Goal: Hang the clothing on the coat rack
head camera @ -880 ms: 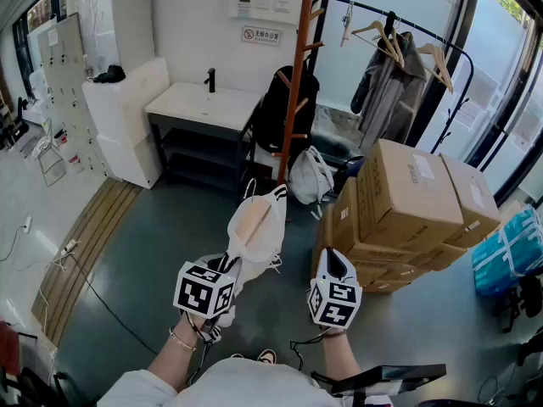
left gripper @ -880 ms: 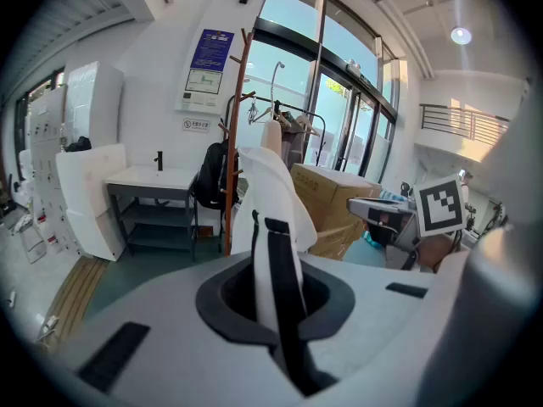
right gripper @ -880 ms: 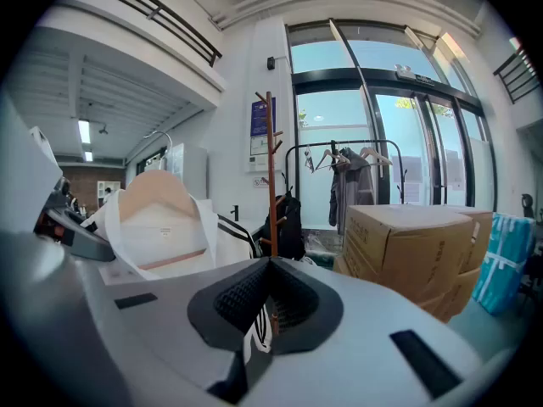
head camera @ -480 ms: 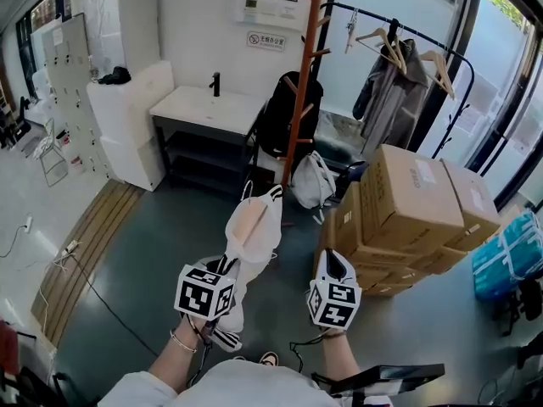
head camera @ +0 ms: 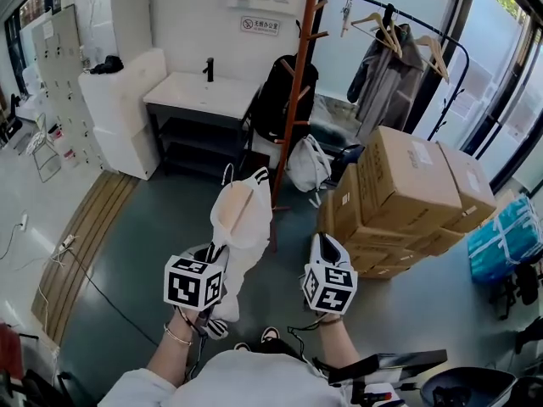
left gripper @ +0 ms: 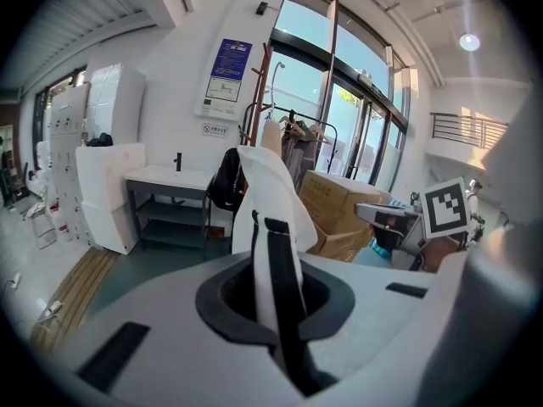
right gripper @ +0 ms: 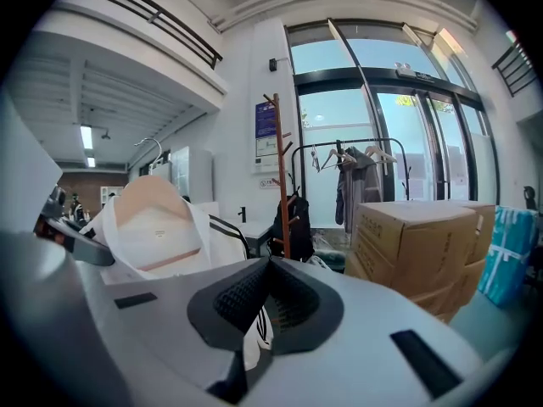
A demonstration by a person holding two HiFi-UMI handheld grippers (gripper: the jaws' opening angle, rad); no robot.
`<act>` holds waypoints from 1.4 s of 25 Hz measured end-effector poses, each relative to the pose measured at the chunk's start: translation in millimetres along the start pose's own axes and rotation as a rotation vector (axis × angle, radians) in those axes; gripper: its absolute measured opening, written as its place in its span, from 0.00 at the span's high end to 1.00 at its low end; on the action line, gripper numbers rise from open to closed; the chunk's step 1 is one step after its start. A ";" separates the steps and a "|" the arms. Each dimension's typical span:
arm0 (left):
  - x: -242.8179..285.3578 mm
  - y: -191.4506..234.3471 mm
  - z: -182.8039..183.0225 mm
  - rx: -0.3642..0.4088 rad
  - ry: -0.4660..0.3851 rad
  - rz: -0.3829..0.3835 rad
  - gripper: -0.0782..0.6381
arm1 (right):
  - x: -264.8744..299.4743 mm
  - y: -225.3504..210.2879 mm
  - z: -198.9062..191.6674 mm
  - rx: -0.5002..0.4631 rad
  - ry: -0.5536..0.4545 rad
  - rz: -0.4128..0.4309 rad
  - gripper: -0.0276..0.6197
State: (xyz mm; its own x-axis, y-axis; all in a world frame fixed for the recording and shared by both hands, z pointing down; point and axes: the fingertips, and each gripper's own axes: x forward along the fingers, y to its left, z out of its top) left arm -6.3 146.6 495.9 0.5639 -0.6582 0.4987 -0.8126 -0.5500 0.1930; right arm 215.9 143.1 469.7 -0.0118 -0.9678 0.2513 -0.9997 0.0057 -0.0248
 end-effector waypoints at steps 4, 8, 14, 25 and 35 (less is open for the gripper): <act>5.0 3.7 -3.6 0.004 0.013 0.002 0.87 | 10.0 1.8 -3.3 0.003 0.015 0.004 0.92; 15.3 17.7 -2.5 -0.009 0.015 0.025 0.87 | 28.2 4.8 -5.4 0.005 0.018 0.020 0.92; 38.2 43.8 14.7 -0.009 0.030 0.060 0.87 | 74.2 -6.6 -7.1 0.062 0.033 0.021 0.92; 97.9 103.5 65.8 -0.017 0.034 0.105 0.87 | 181.3 -3.0 20.1 0.072 0.035 0.071 0.92; 146.1 145.4 108.4 -0.038 0.020 0.134 0.87 | 256.6 -2.0 43.7 0.030 0.053 0.104 0.92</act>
State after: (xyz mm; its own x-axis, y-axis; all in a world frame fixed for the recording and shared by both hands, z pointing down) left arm -26.1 -85.2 505.3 0.4472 -0.7141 0.5386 -0.8857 -0.4375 0.1555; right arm 215.8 -116.2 492.0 -0.1176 -0.9477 0.2968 -0.9919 0.0974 -0.0820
